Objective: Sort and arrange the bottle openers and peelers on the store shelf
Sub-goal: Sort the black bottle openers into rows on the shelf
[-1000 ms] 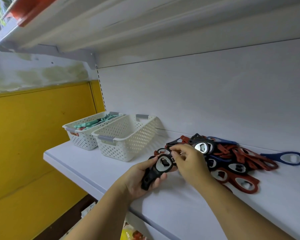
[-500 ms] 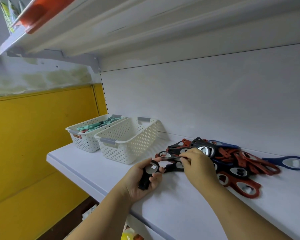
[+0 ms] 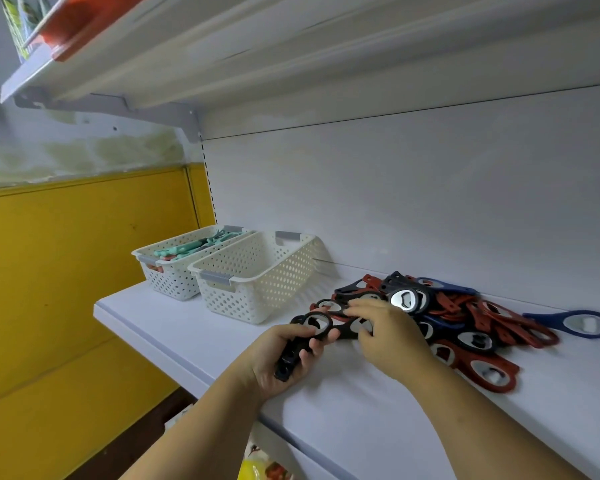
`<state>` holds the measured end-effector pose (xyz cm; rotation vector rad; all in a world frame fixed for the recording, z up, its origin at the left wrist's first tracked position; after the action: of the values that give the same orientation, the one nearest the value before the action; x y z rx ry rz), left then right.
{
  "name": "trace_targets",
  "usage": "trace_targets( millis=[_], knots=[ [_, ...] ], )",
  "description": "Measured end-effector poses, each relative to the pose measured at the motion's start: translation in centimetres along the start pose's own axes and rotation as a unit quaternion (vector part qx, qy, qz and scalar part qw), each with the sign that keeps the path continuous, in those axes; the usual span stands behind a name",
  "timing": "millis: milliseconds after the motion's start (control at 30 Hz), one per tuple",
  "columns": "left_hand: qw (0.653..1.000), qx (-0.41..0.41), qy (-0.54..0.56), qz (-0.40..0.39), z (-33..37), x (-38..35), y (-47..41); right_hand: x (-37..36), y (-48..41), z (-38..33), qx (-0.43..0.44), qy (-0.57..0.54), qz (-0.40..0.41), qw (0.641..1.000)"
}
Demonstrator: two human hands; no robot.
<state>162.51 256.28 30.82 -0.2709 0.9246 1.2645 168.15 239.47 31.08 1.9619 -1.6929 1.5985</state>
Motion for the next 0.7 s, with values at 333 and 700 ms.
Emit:
trace_targets(
  millis=[333, 700],
  knots=[
    [0.999, -0.022, 0.006, 0.023, 0.3, 0.1, -0.3, -0.2, -0.1, 0.8, -0.033, 0.133, -0.009, 0.991],
    [0.996, -0.044, 0.082, 0.015, 0.0, -0.5, -0.3, 0.1, -0.1, -1.8, 0.069, -0.144, 0.127, 0.979]
  ],
)
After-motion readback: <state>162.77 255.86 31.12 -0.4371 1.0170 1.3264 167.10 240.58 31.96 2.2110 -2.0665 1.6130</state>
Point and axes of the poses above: each hand's wrist, its own y-axis away from the middle knuckle, its own x-axis out of the back of the hand, z = x × y, the point moved 2 cm from there along -y, towards the middle knuckle, and after that the axes turned 3 degrees about y, right-handed, at the moved point
